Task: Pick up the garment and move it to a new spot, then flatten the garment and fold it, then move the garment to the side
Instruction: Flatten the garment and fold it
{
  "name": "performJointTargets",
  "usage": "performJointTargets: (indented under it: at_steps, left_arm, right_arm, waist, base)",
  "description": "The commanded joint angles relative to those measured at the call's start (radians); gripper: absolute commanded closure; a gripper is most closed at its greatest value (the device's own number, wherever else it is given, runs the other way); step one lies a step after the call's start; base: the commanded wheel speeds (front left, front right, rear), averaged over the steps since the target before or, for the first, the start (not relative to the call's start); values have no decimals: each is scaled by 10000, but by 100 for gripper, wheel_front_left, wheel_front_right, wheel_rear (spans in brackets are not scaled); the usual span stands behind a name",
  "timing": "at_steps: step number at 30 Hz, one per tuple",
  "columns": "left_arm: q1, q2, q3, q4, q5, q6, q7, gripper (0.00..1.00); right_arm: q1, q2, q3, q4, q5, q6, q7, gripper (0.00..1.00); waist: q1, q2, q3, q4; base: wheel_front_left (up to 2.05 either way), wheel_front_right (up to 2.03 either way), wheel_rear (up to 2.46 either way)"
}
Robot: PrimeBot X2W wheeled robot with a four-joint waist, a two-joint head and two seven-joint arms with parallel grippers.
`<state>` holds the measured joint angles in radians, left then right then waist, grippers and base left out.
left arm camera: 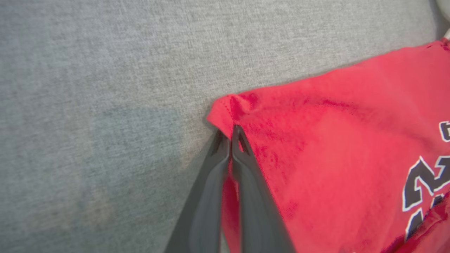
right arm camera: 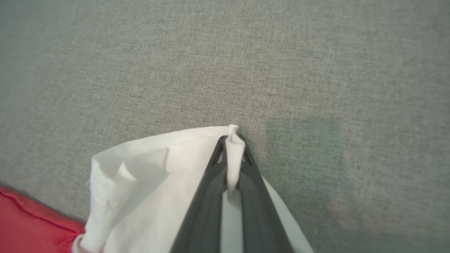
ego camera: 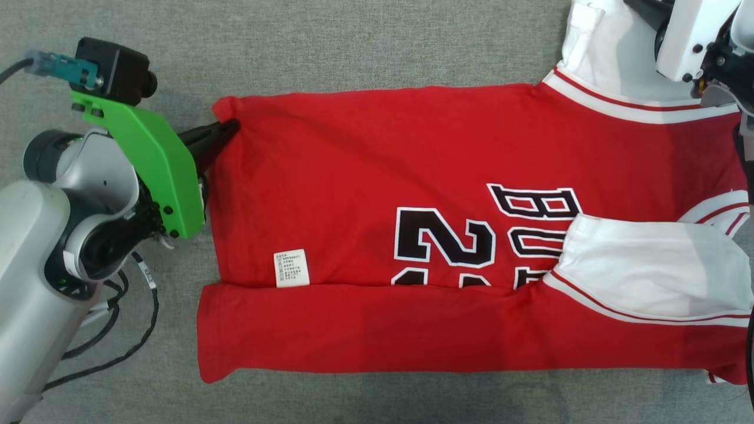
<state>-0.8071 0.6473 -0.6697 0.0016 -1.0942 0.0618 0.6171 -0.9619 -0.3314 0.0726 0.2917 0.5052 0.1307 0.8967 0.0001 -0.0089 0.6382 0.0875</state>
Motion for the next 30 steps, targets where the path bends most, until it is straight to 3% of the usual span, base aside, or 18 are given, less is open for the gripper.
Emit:
performJointTargets:
  at_steps: [1, 9, 16, 25, 30]
  left_arm:
    - [374, -85, 1, -51, -75, -28, -197, 100]
    - [1202, 47, 479, -637, -88, 188, -1323, 100]
    - [2872, 469, 784, -1765, 46, 552, -2482, 100]
    - [5133, 1236, 1385, -2958, -252, 1107, -3670, 100]
    - [6213, 1140, 1644, -3247, -659, 1277, -4340, 100]
  right_arm:
    - [349, -53, -7, -68, 277, 1, -154, 100]
    - [1119, -399, -167, -1078, 1216, 2, -979, 100]
    - [3595, -761, -1014, -3586, 2480, 2, -1651, 100]
    - [7270, -278, -2118, -6168, 3074, 2, -1781, 100]
    - [8642, 97, -2406, -6629, 3182, 2, -1894, 100]
  waist:
    - [-1, 89, -183, -64]
    - [-1, 89, -931, -157]
    - [-1, 89, -1802, -270]
    - [-1, 89, -2543, -702]
    - [-1, 89, -2816, -920]
  base:
    - [0, 0, 0]
    - [0, 0, 0]
    - [0, 0, 0]
    - [0, 0, 0]
    - [0, 0, 0]
